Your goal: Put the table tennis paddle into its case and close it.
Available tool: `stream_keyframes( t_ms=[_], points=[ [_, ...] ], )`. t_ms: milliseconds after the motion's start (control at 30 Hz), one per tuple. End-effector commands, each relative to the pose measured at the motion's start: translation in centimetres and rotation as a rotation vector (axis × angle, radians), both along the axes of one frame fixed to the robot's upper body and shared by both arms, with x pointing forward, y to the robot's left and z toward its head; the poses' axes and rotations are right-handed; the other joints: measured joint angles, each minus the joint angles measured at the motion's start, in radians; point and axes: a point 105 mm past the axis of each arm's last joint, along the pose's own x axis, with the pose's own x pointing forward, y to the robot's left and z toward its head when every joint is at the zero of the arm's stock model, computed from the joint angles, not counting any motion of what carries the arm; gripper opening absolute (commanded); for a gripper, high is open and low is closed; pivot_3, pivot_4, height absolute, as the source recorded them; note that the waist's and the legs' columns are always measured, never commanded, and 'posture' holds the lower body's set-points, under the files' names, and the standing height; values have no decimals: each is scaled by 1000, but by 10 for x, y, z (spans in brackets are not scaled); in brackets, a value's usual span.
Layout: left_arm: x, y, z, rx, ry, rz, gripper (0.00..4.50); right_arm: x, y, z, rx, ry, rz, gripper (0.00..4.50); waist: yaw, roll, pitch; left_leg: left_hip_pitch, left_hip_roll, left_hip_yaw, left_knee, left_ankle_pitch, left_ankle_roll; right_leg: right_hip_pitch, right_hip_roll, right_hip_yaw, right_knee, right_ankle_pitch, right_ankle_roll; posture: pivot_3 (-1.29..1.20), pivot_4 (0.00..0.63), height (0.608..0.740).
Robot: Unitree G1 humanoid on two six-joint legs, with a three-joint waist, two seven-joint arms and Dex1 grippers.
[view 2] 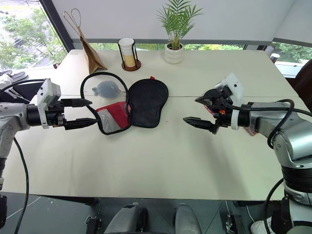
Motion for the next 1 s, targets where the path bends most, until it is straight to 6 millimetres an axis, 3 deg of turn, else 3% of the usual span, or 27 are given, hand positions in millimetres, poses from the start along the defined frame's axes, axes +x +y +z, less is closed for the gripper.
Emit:
stream_keyframes(
  t_ms=[33,733,1000],
  points=[
    [-3,3,17,1,-48,4,4500,-5,1,9,0,-41,7,4476,0,0,0,0,0,0,0,0,0,0,0,0,0,0,0,0,150,740],
    [-2,-8,16,-17,-61,-14,4500,0,2,-2,33,14,-72,4476,0,0,0,0,0,0,0,0,0,0,0,0,0,0,0,0,150,740],
    [0,-7,16,-18,-66,-9,4500,23,15,-15,75,77,-135,4476,-2,0,0,0,0,0,0,0,0,0,0,0,0,0,0,0,150,740]
  ],
)
